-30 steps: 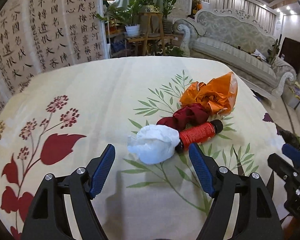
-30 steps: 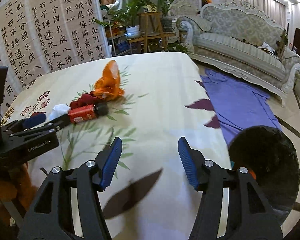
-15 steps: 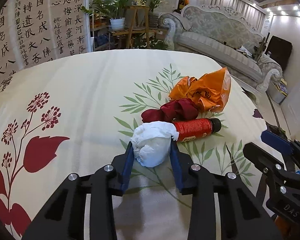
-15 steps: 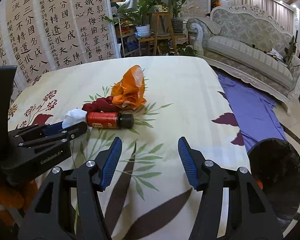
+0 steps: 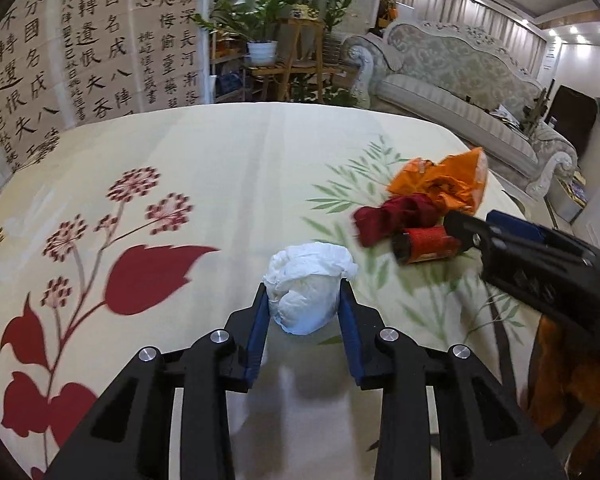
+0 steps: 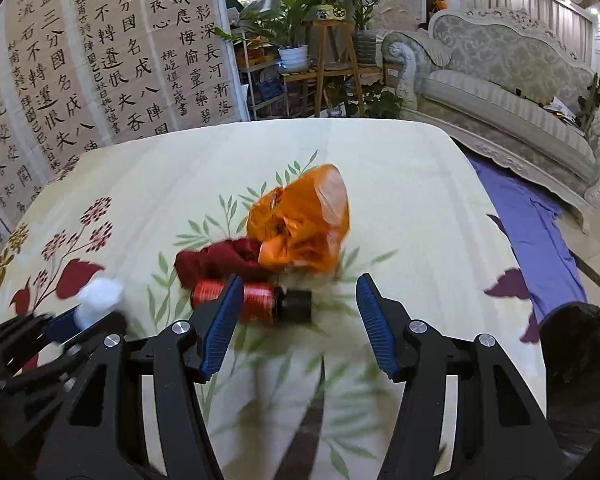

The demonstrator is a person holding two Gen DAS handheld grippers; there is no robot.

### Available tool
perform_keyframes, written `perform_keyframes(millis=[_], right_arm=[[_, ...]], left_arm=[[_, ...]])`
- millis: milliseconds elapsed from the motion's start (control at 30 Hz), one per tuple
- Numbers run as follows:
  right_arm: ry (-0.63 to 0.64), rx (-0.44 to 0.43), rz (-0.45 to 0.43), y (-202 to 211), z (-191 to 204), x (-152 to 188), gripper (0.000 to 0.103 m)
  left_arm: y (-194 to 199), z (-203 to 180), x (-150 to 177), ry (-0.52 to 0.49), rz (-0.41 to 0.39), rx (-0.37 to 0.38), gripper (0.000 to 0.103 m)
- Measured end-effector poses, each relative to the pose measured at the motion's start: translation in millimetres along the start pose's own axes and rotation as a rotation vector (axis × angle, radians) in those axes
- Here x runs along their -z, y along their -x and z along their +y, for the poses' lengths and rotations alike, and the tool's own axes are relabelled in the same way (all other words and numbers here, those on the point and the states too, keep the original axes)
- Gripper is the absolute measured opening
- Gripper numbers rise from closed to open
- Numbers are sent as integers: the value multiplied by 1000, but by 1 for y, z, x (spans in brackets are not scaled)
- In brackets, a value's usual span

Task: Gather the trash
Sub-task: 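Close the left gripper on the white tissue ball, then grasp the red can with the right gripper while the left holds the tissue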

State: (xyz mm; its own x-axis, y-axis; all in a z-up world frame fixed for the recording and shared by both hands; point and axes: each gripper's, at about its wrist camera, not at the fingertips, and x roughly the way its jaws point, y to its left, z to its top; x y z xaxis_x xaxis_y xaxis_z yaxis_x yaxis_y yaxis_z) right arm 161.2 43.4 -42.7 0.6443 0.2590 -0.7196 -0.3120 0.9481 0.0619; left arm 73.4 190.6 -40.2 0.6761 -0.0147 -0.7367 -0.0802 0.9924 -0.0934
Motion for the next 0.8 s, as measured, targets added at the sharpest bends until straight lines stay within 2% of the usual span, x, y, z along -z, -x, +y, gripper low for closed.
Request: perform_keyframes(millis=[100, 300, 567, 800], right_arm=[[-7, 25, 1, -3, 0, -1, 58], [-5, 21, 12, 9, -1, 11, 61], [29, 18, 67, 19, 0, 36, 62], [-56, 72, 2, 21, -27, 19, 62]], left_arm=[[2, 11, 1, 15, 1, -17, 34], [3, 25, 2, 48, 0, -23, 34], [6, 29, 5, 55, -5, -16, 34], [7, 29, 6, 55, -4, -22, 34]])
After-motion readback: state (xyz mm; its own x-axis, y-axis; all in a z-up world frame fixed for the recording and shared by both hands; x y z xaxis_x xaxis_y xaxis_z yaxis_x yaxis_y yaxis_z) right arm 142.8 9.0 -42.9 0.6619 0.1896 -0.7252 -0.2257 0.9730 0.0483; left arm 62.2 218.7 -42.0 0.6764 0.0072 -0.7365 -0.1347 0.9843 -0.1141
